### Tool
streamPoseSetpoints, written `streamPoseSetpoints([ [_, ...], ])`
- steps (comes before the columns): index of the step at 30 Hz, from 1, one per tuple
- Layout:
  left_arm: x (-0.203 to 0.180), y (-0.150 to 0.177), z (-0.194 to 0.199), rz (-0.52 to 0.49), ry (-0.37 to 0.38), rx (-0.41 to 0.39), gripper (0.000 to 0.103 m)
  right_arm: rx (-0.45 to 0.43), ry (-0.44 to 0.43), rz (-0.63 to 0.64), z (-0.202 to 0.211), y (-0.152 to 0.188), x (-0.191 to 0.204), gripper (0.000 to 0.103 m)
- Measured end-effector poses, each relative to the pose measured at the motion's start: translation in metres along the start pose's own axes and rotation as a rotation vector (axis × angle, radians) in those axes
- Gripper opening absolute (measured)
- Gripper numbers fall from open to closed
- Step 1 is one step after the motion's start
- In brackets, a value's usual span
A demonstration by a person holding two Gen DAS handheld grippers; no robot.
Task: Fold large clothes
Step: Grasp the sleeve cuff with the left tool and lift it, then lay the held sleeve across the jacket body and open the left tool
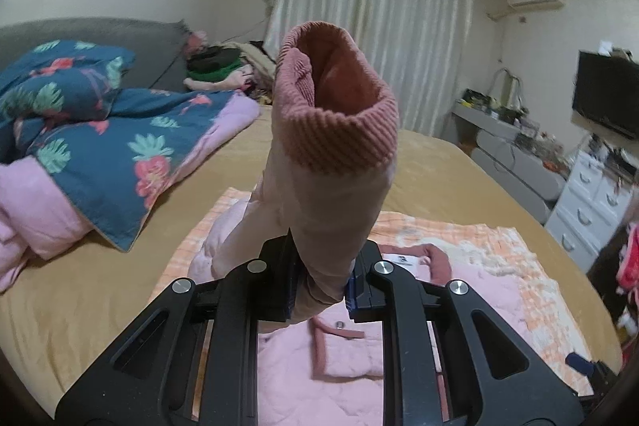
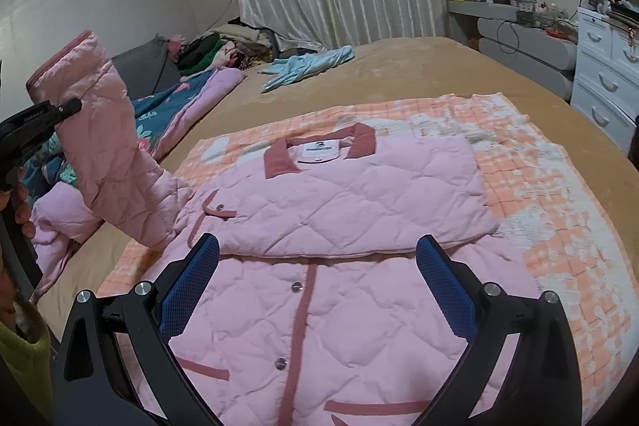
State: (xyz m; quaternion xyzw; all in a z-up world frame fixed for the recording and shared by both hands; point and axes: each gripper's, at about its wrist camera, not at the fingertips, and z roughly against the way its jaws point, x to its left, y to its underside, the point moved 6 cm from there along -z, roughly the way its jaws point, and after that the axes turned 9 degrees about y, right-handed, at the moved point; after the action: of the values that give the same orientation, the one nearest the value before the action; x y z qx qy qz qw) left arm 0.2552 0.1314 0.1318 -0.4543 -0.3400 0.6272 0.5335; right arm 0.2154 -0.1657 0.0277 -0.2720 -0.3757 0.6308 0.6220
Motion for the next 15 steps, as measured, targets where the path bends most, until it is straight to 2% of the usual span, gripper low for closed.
streamPoseSetpoints([
  [15,-0.086,0.037,-0.037,-0.103,0.137,0.091,0.011,0.003,0.085,-0.088,0.001,0.011,-0.058,0.098],
])
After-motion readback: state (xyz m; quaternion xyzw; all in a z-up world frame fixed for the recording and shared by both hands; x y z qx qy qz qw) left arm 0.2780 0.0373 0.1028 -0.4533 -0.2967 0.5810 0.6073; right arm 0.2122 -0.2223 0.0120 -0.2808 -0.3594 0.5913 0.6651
